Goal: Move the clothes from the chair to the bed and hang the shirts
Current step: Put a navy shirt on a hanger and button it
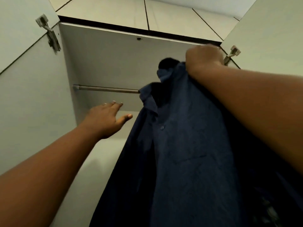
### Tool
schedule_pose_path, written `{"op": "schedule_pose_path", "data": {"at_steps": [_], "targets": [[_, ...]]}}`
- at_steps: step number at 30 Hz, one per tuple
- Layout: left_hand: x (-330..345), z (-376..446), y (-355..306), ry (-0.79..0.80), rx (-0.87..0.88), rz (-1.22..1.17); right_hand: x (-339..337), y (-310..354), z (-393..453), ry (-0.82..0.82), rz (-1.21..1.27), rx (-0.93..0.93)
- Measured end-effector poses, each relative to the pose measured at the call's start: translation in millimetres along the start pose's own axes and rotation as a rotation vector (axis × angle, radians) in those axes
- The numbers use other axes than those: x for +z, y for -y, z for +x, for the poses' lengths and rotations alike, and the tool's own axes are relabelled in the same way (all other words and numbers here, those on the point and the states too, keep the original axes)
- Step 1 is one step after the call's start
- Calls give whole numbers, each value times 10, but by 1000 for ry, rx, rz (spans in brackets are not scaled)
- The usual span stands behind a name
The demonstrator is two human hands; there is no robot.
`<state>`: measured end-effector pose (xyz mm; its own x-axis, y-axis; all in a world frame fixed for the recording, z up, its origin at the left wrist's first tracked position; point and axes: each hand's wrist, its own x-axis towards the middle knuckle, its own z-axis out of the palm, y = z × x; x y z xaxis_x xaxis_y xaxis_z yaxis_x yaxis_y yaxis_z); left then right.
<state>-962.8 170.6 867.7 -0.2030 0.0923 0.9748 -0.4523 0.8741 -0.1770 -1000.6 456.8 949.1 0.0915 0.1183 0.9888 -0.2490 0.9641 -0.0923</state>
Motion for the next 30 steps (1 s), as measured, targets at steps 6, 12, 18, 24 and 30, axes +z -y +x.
{"op": "schedule_pose_path", "data": {"at_steps": [6,12,18,24,30], "targets": [[305,268,-256,-107,115,-11,804,207,-175,-11,68,-26],[574,284,-375,-132,164,-20,1387,331,-30,-78,191,3],[804,423,-286,-138,186,73,1808,479,315,-76,239,34],[1045,529,-124,-105,187,63,2067,677,552,-43,196,5],[1376,489,115,-86,203,27,2311,928,603,-65,254,-14]]}}
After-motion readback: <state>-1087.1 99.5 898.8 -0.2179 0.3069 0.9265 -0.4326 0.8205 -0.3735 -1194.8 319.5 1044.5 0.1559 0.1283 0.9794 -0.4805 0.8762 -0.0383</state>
